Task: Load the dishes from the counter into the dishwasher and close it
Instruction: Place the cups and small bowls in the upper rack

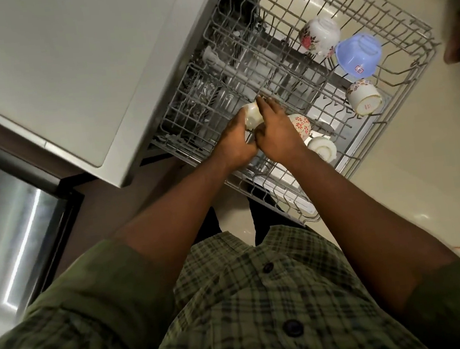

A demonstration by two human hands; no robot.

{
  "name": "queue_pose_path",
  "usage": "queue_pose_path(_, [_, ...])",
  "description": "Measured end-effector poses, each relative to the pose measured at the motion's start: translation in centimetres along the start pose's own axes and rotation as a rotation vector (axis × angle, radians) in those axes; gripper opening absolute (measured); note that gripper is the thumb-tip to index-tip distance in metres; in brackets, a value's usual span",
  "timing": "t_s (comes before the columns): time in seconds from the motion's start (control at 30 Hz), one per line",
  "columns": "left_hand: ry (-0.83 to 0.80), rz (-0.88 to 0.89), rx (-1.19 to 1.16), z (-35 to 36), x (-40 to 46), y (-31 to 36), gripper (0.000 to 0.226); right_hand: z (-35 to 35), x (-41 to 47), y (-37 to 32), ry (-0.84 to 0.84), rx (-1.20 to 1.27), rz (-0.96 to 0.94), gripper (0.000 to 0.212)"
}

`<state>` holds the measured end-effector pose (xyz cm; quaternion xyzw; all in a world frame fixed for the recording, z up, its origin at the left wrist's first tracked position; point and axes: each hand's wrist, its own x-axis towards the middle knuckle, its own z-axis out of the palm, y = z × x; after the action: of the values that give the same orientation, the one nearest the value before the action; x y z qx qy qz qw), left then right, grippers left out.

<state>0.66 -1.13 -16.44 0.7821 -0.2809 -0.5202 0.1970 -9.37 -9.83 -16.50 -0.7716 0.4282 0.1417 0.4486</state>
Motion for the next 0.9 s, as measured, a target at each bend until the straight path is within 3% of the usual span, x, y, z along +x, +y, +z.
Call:
queue_pose_path(0.37, [0.049, 0.179, 0.109, -2.2, -6.5, -0.6, 0.092, 1.3, -4.4, -2.9, -0.001, -0.051, -0.177, 0.079])
queue_pose_path(0.63, [0.101, 0.430, 0.108, -6.3, -13.7, -0.2, 0.086, 0.6, -10.5, -7.8, 0.107, 0.050, -0.294, 0.072])
queue_pose_path(0.9, [0.341, 0.521, -0.005, -12.4, -20.7, -3.6, 0.085, 0.5, -14.0, -16.1, 0.117, 0.033, -0.576, 0.071])
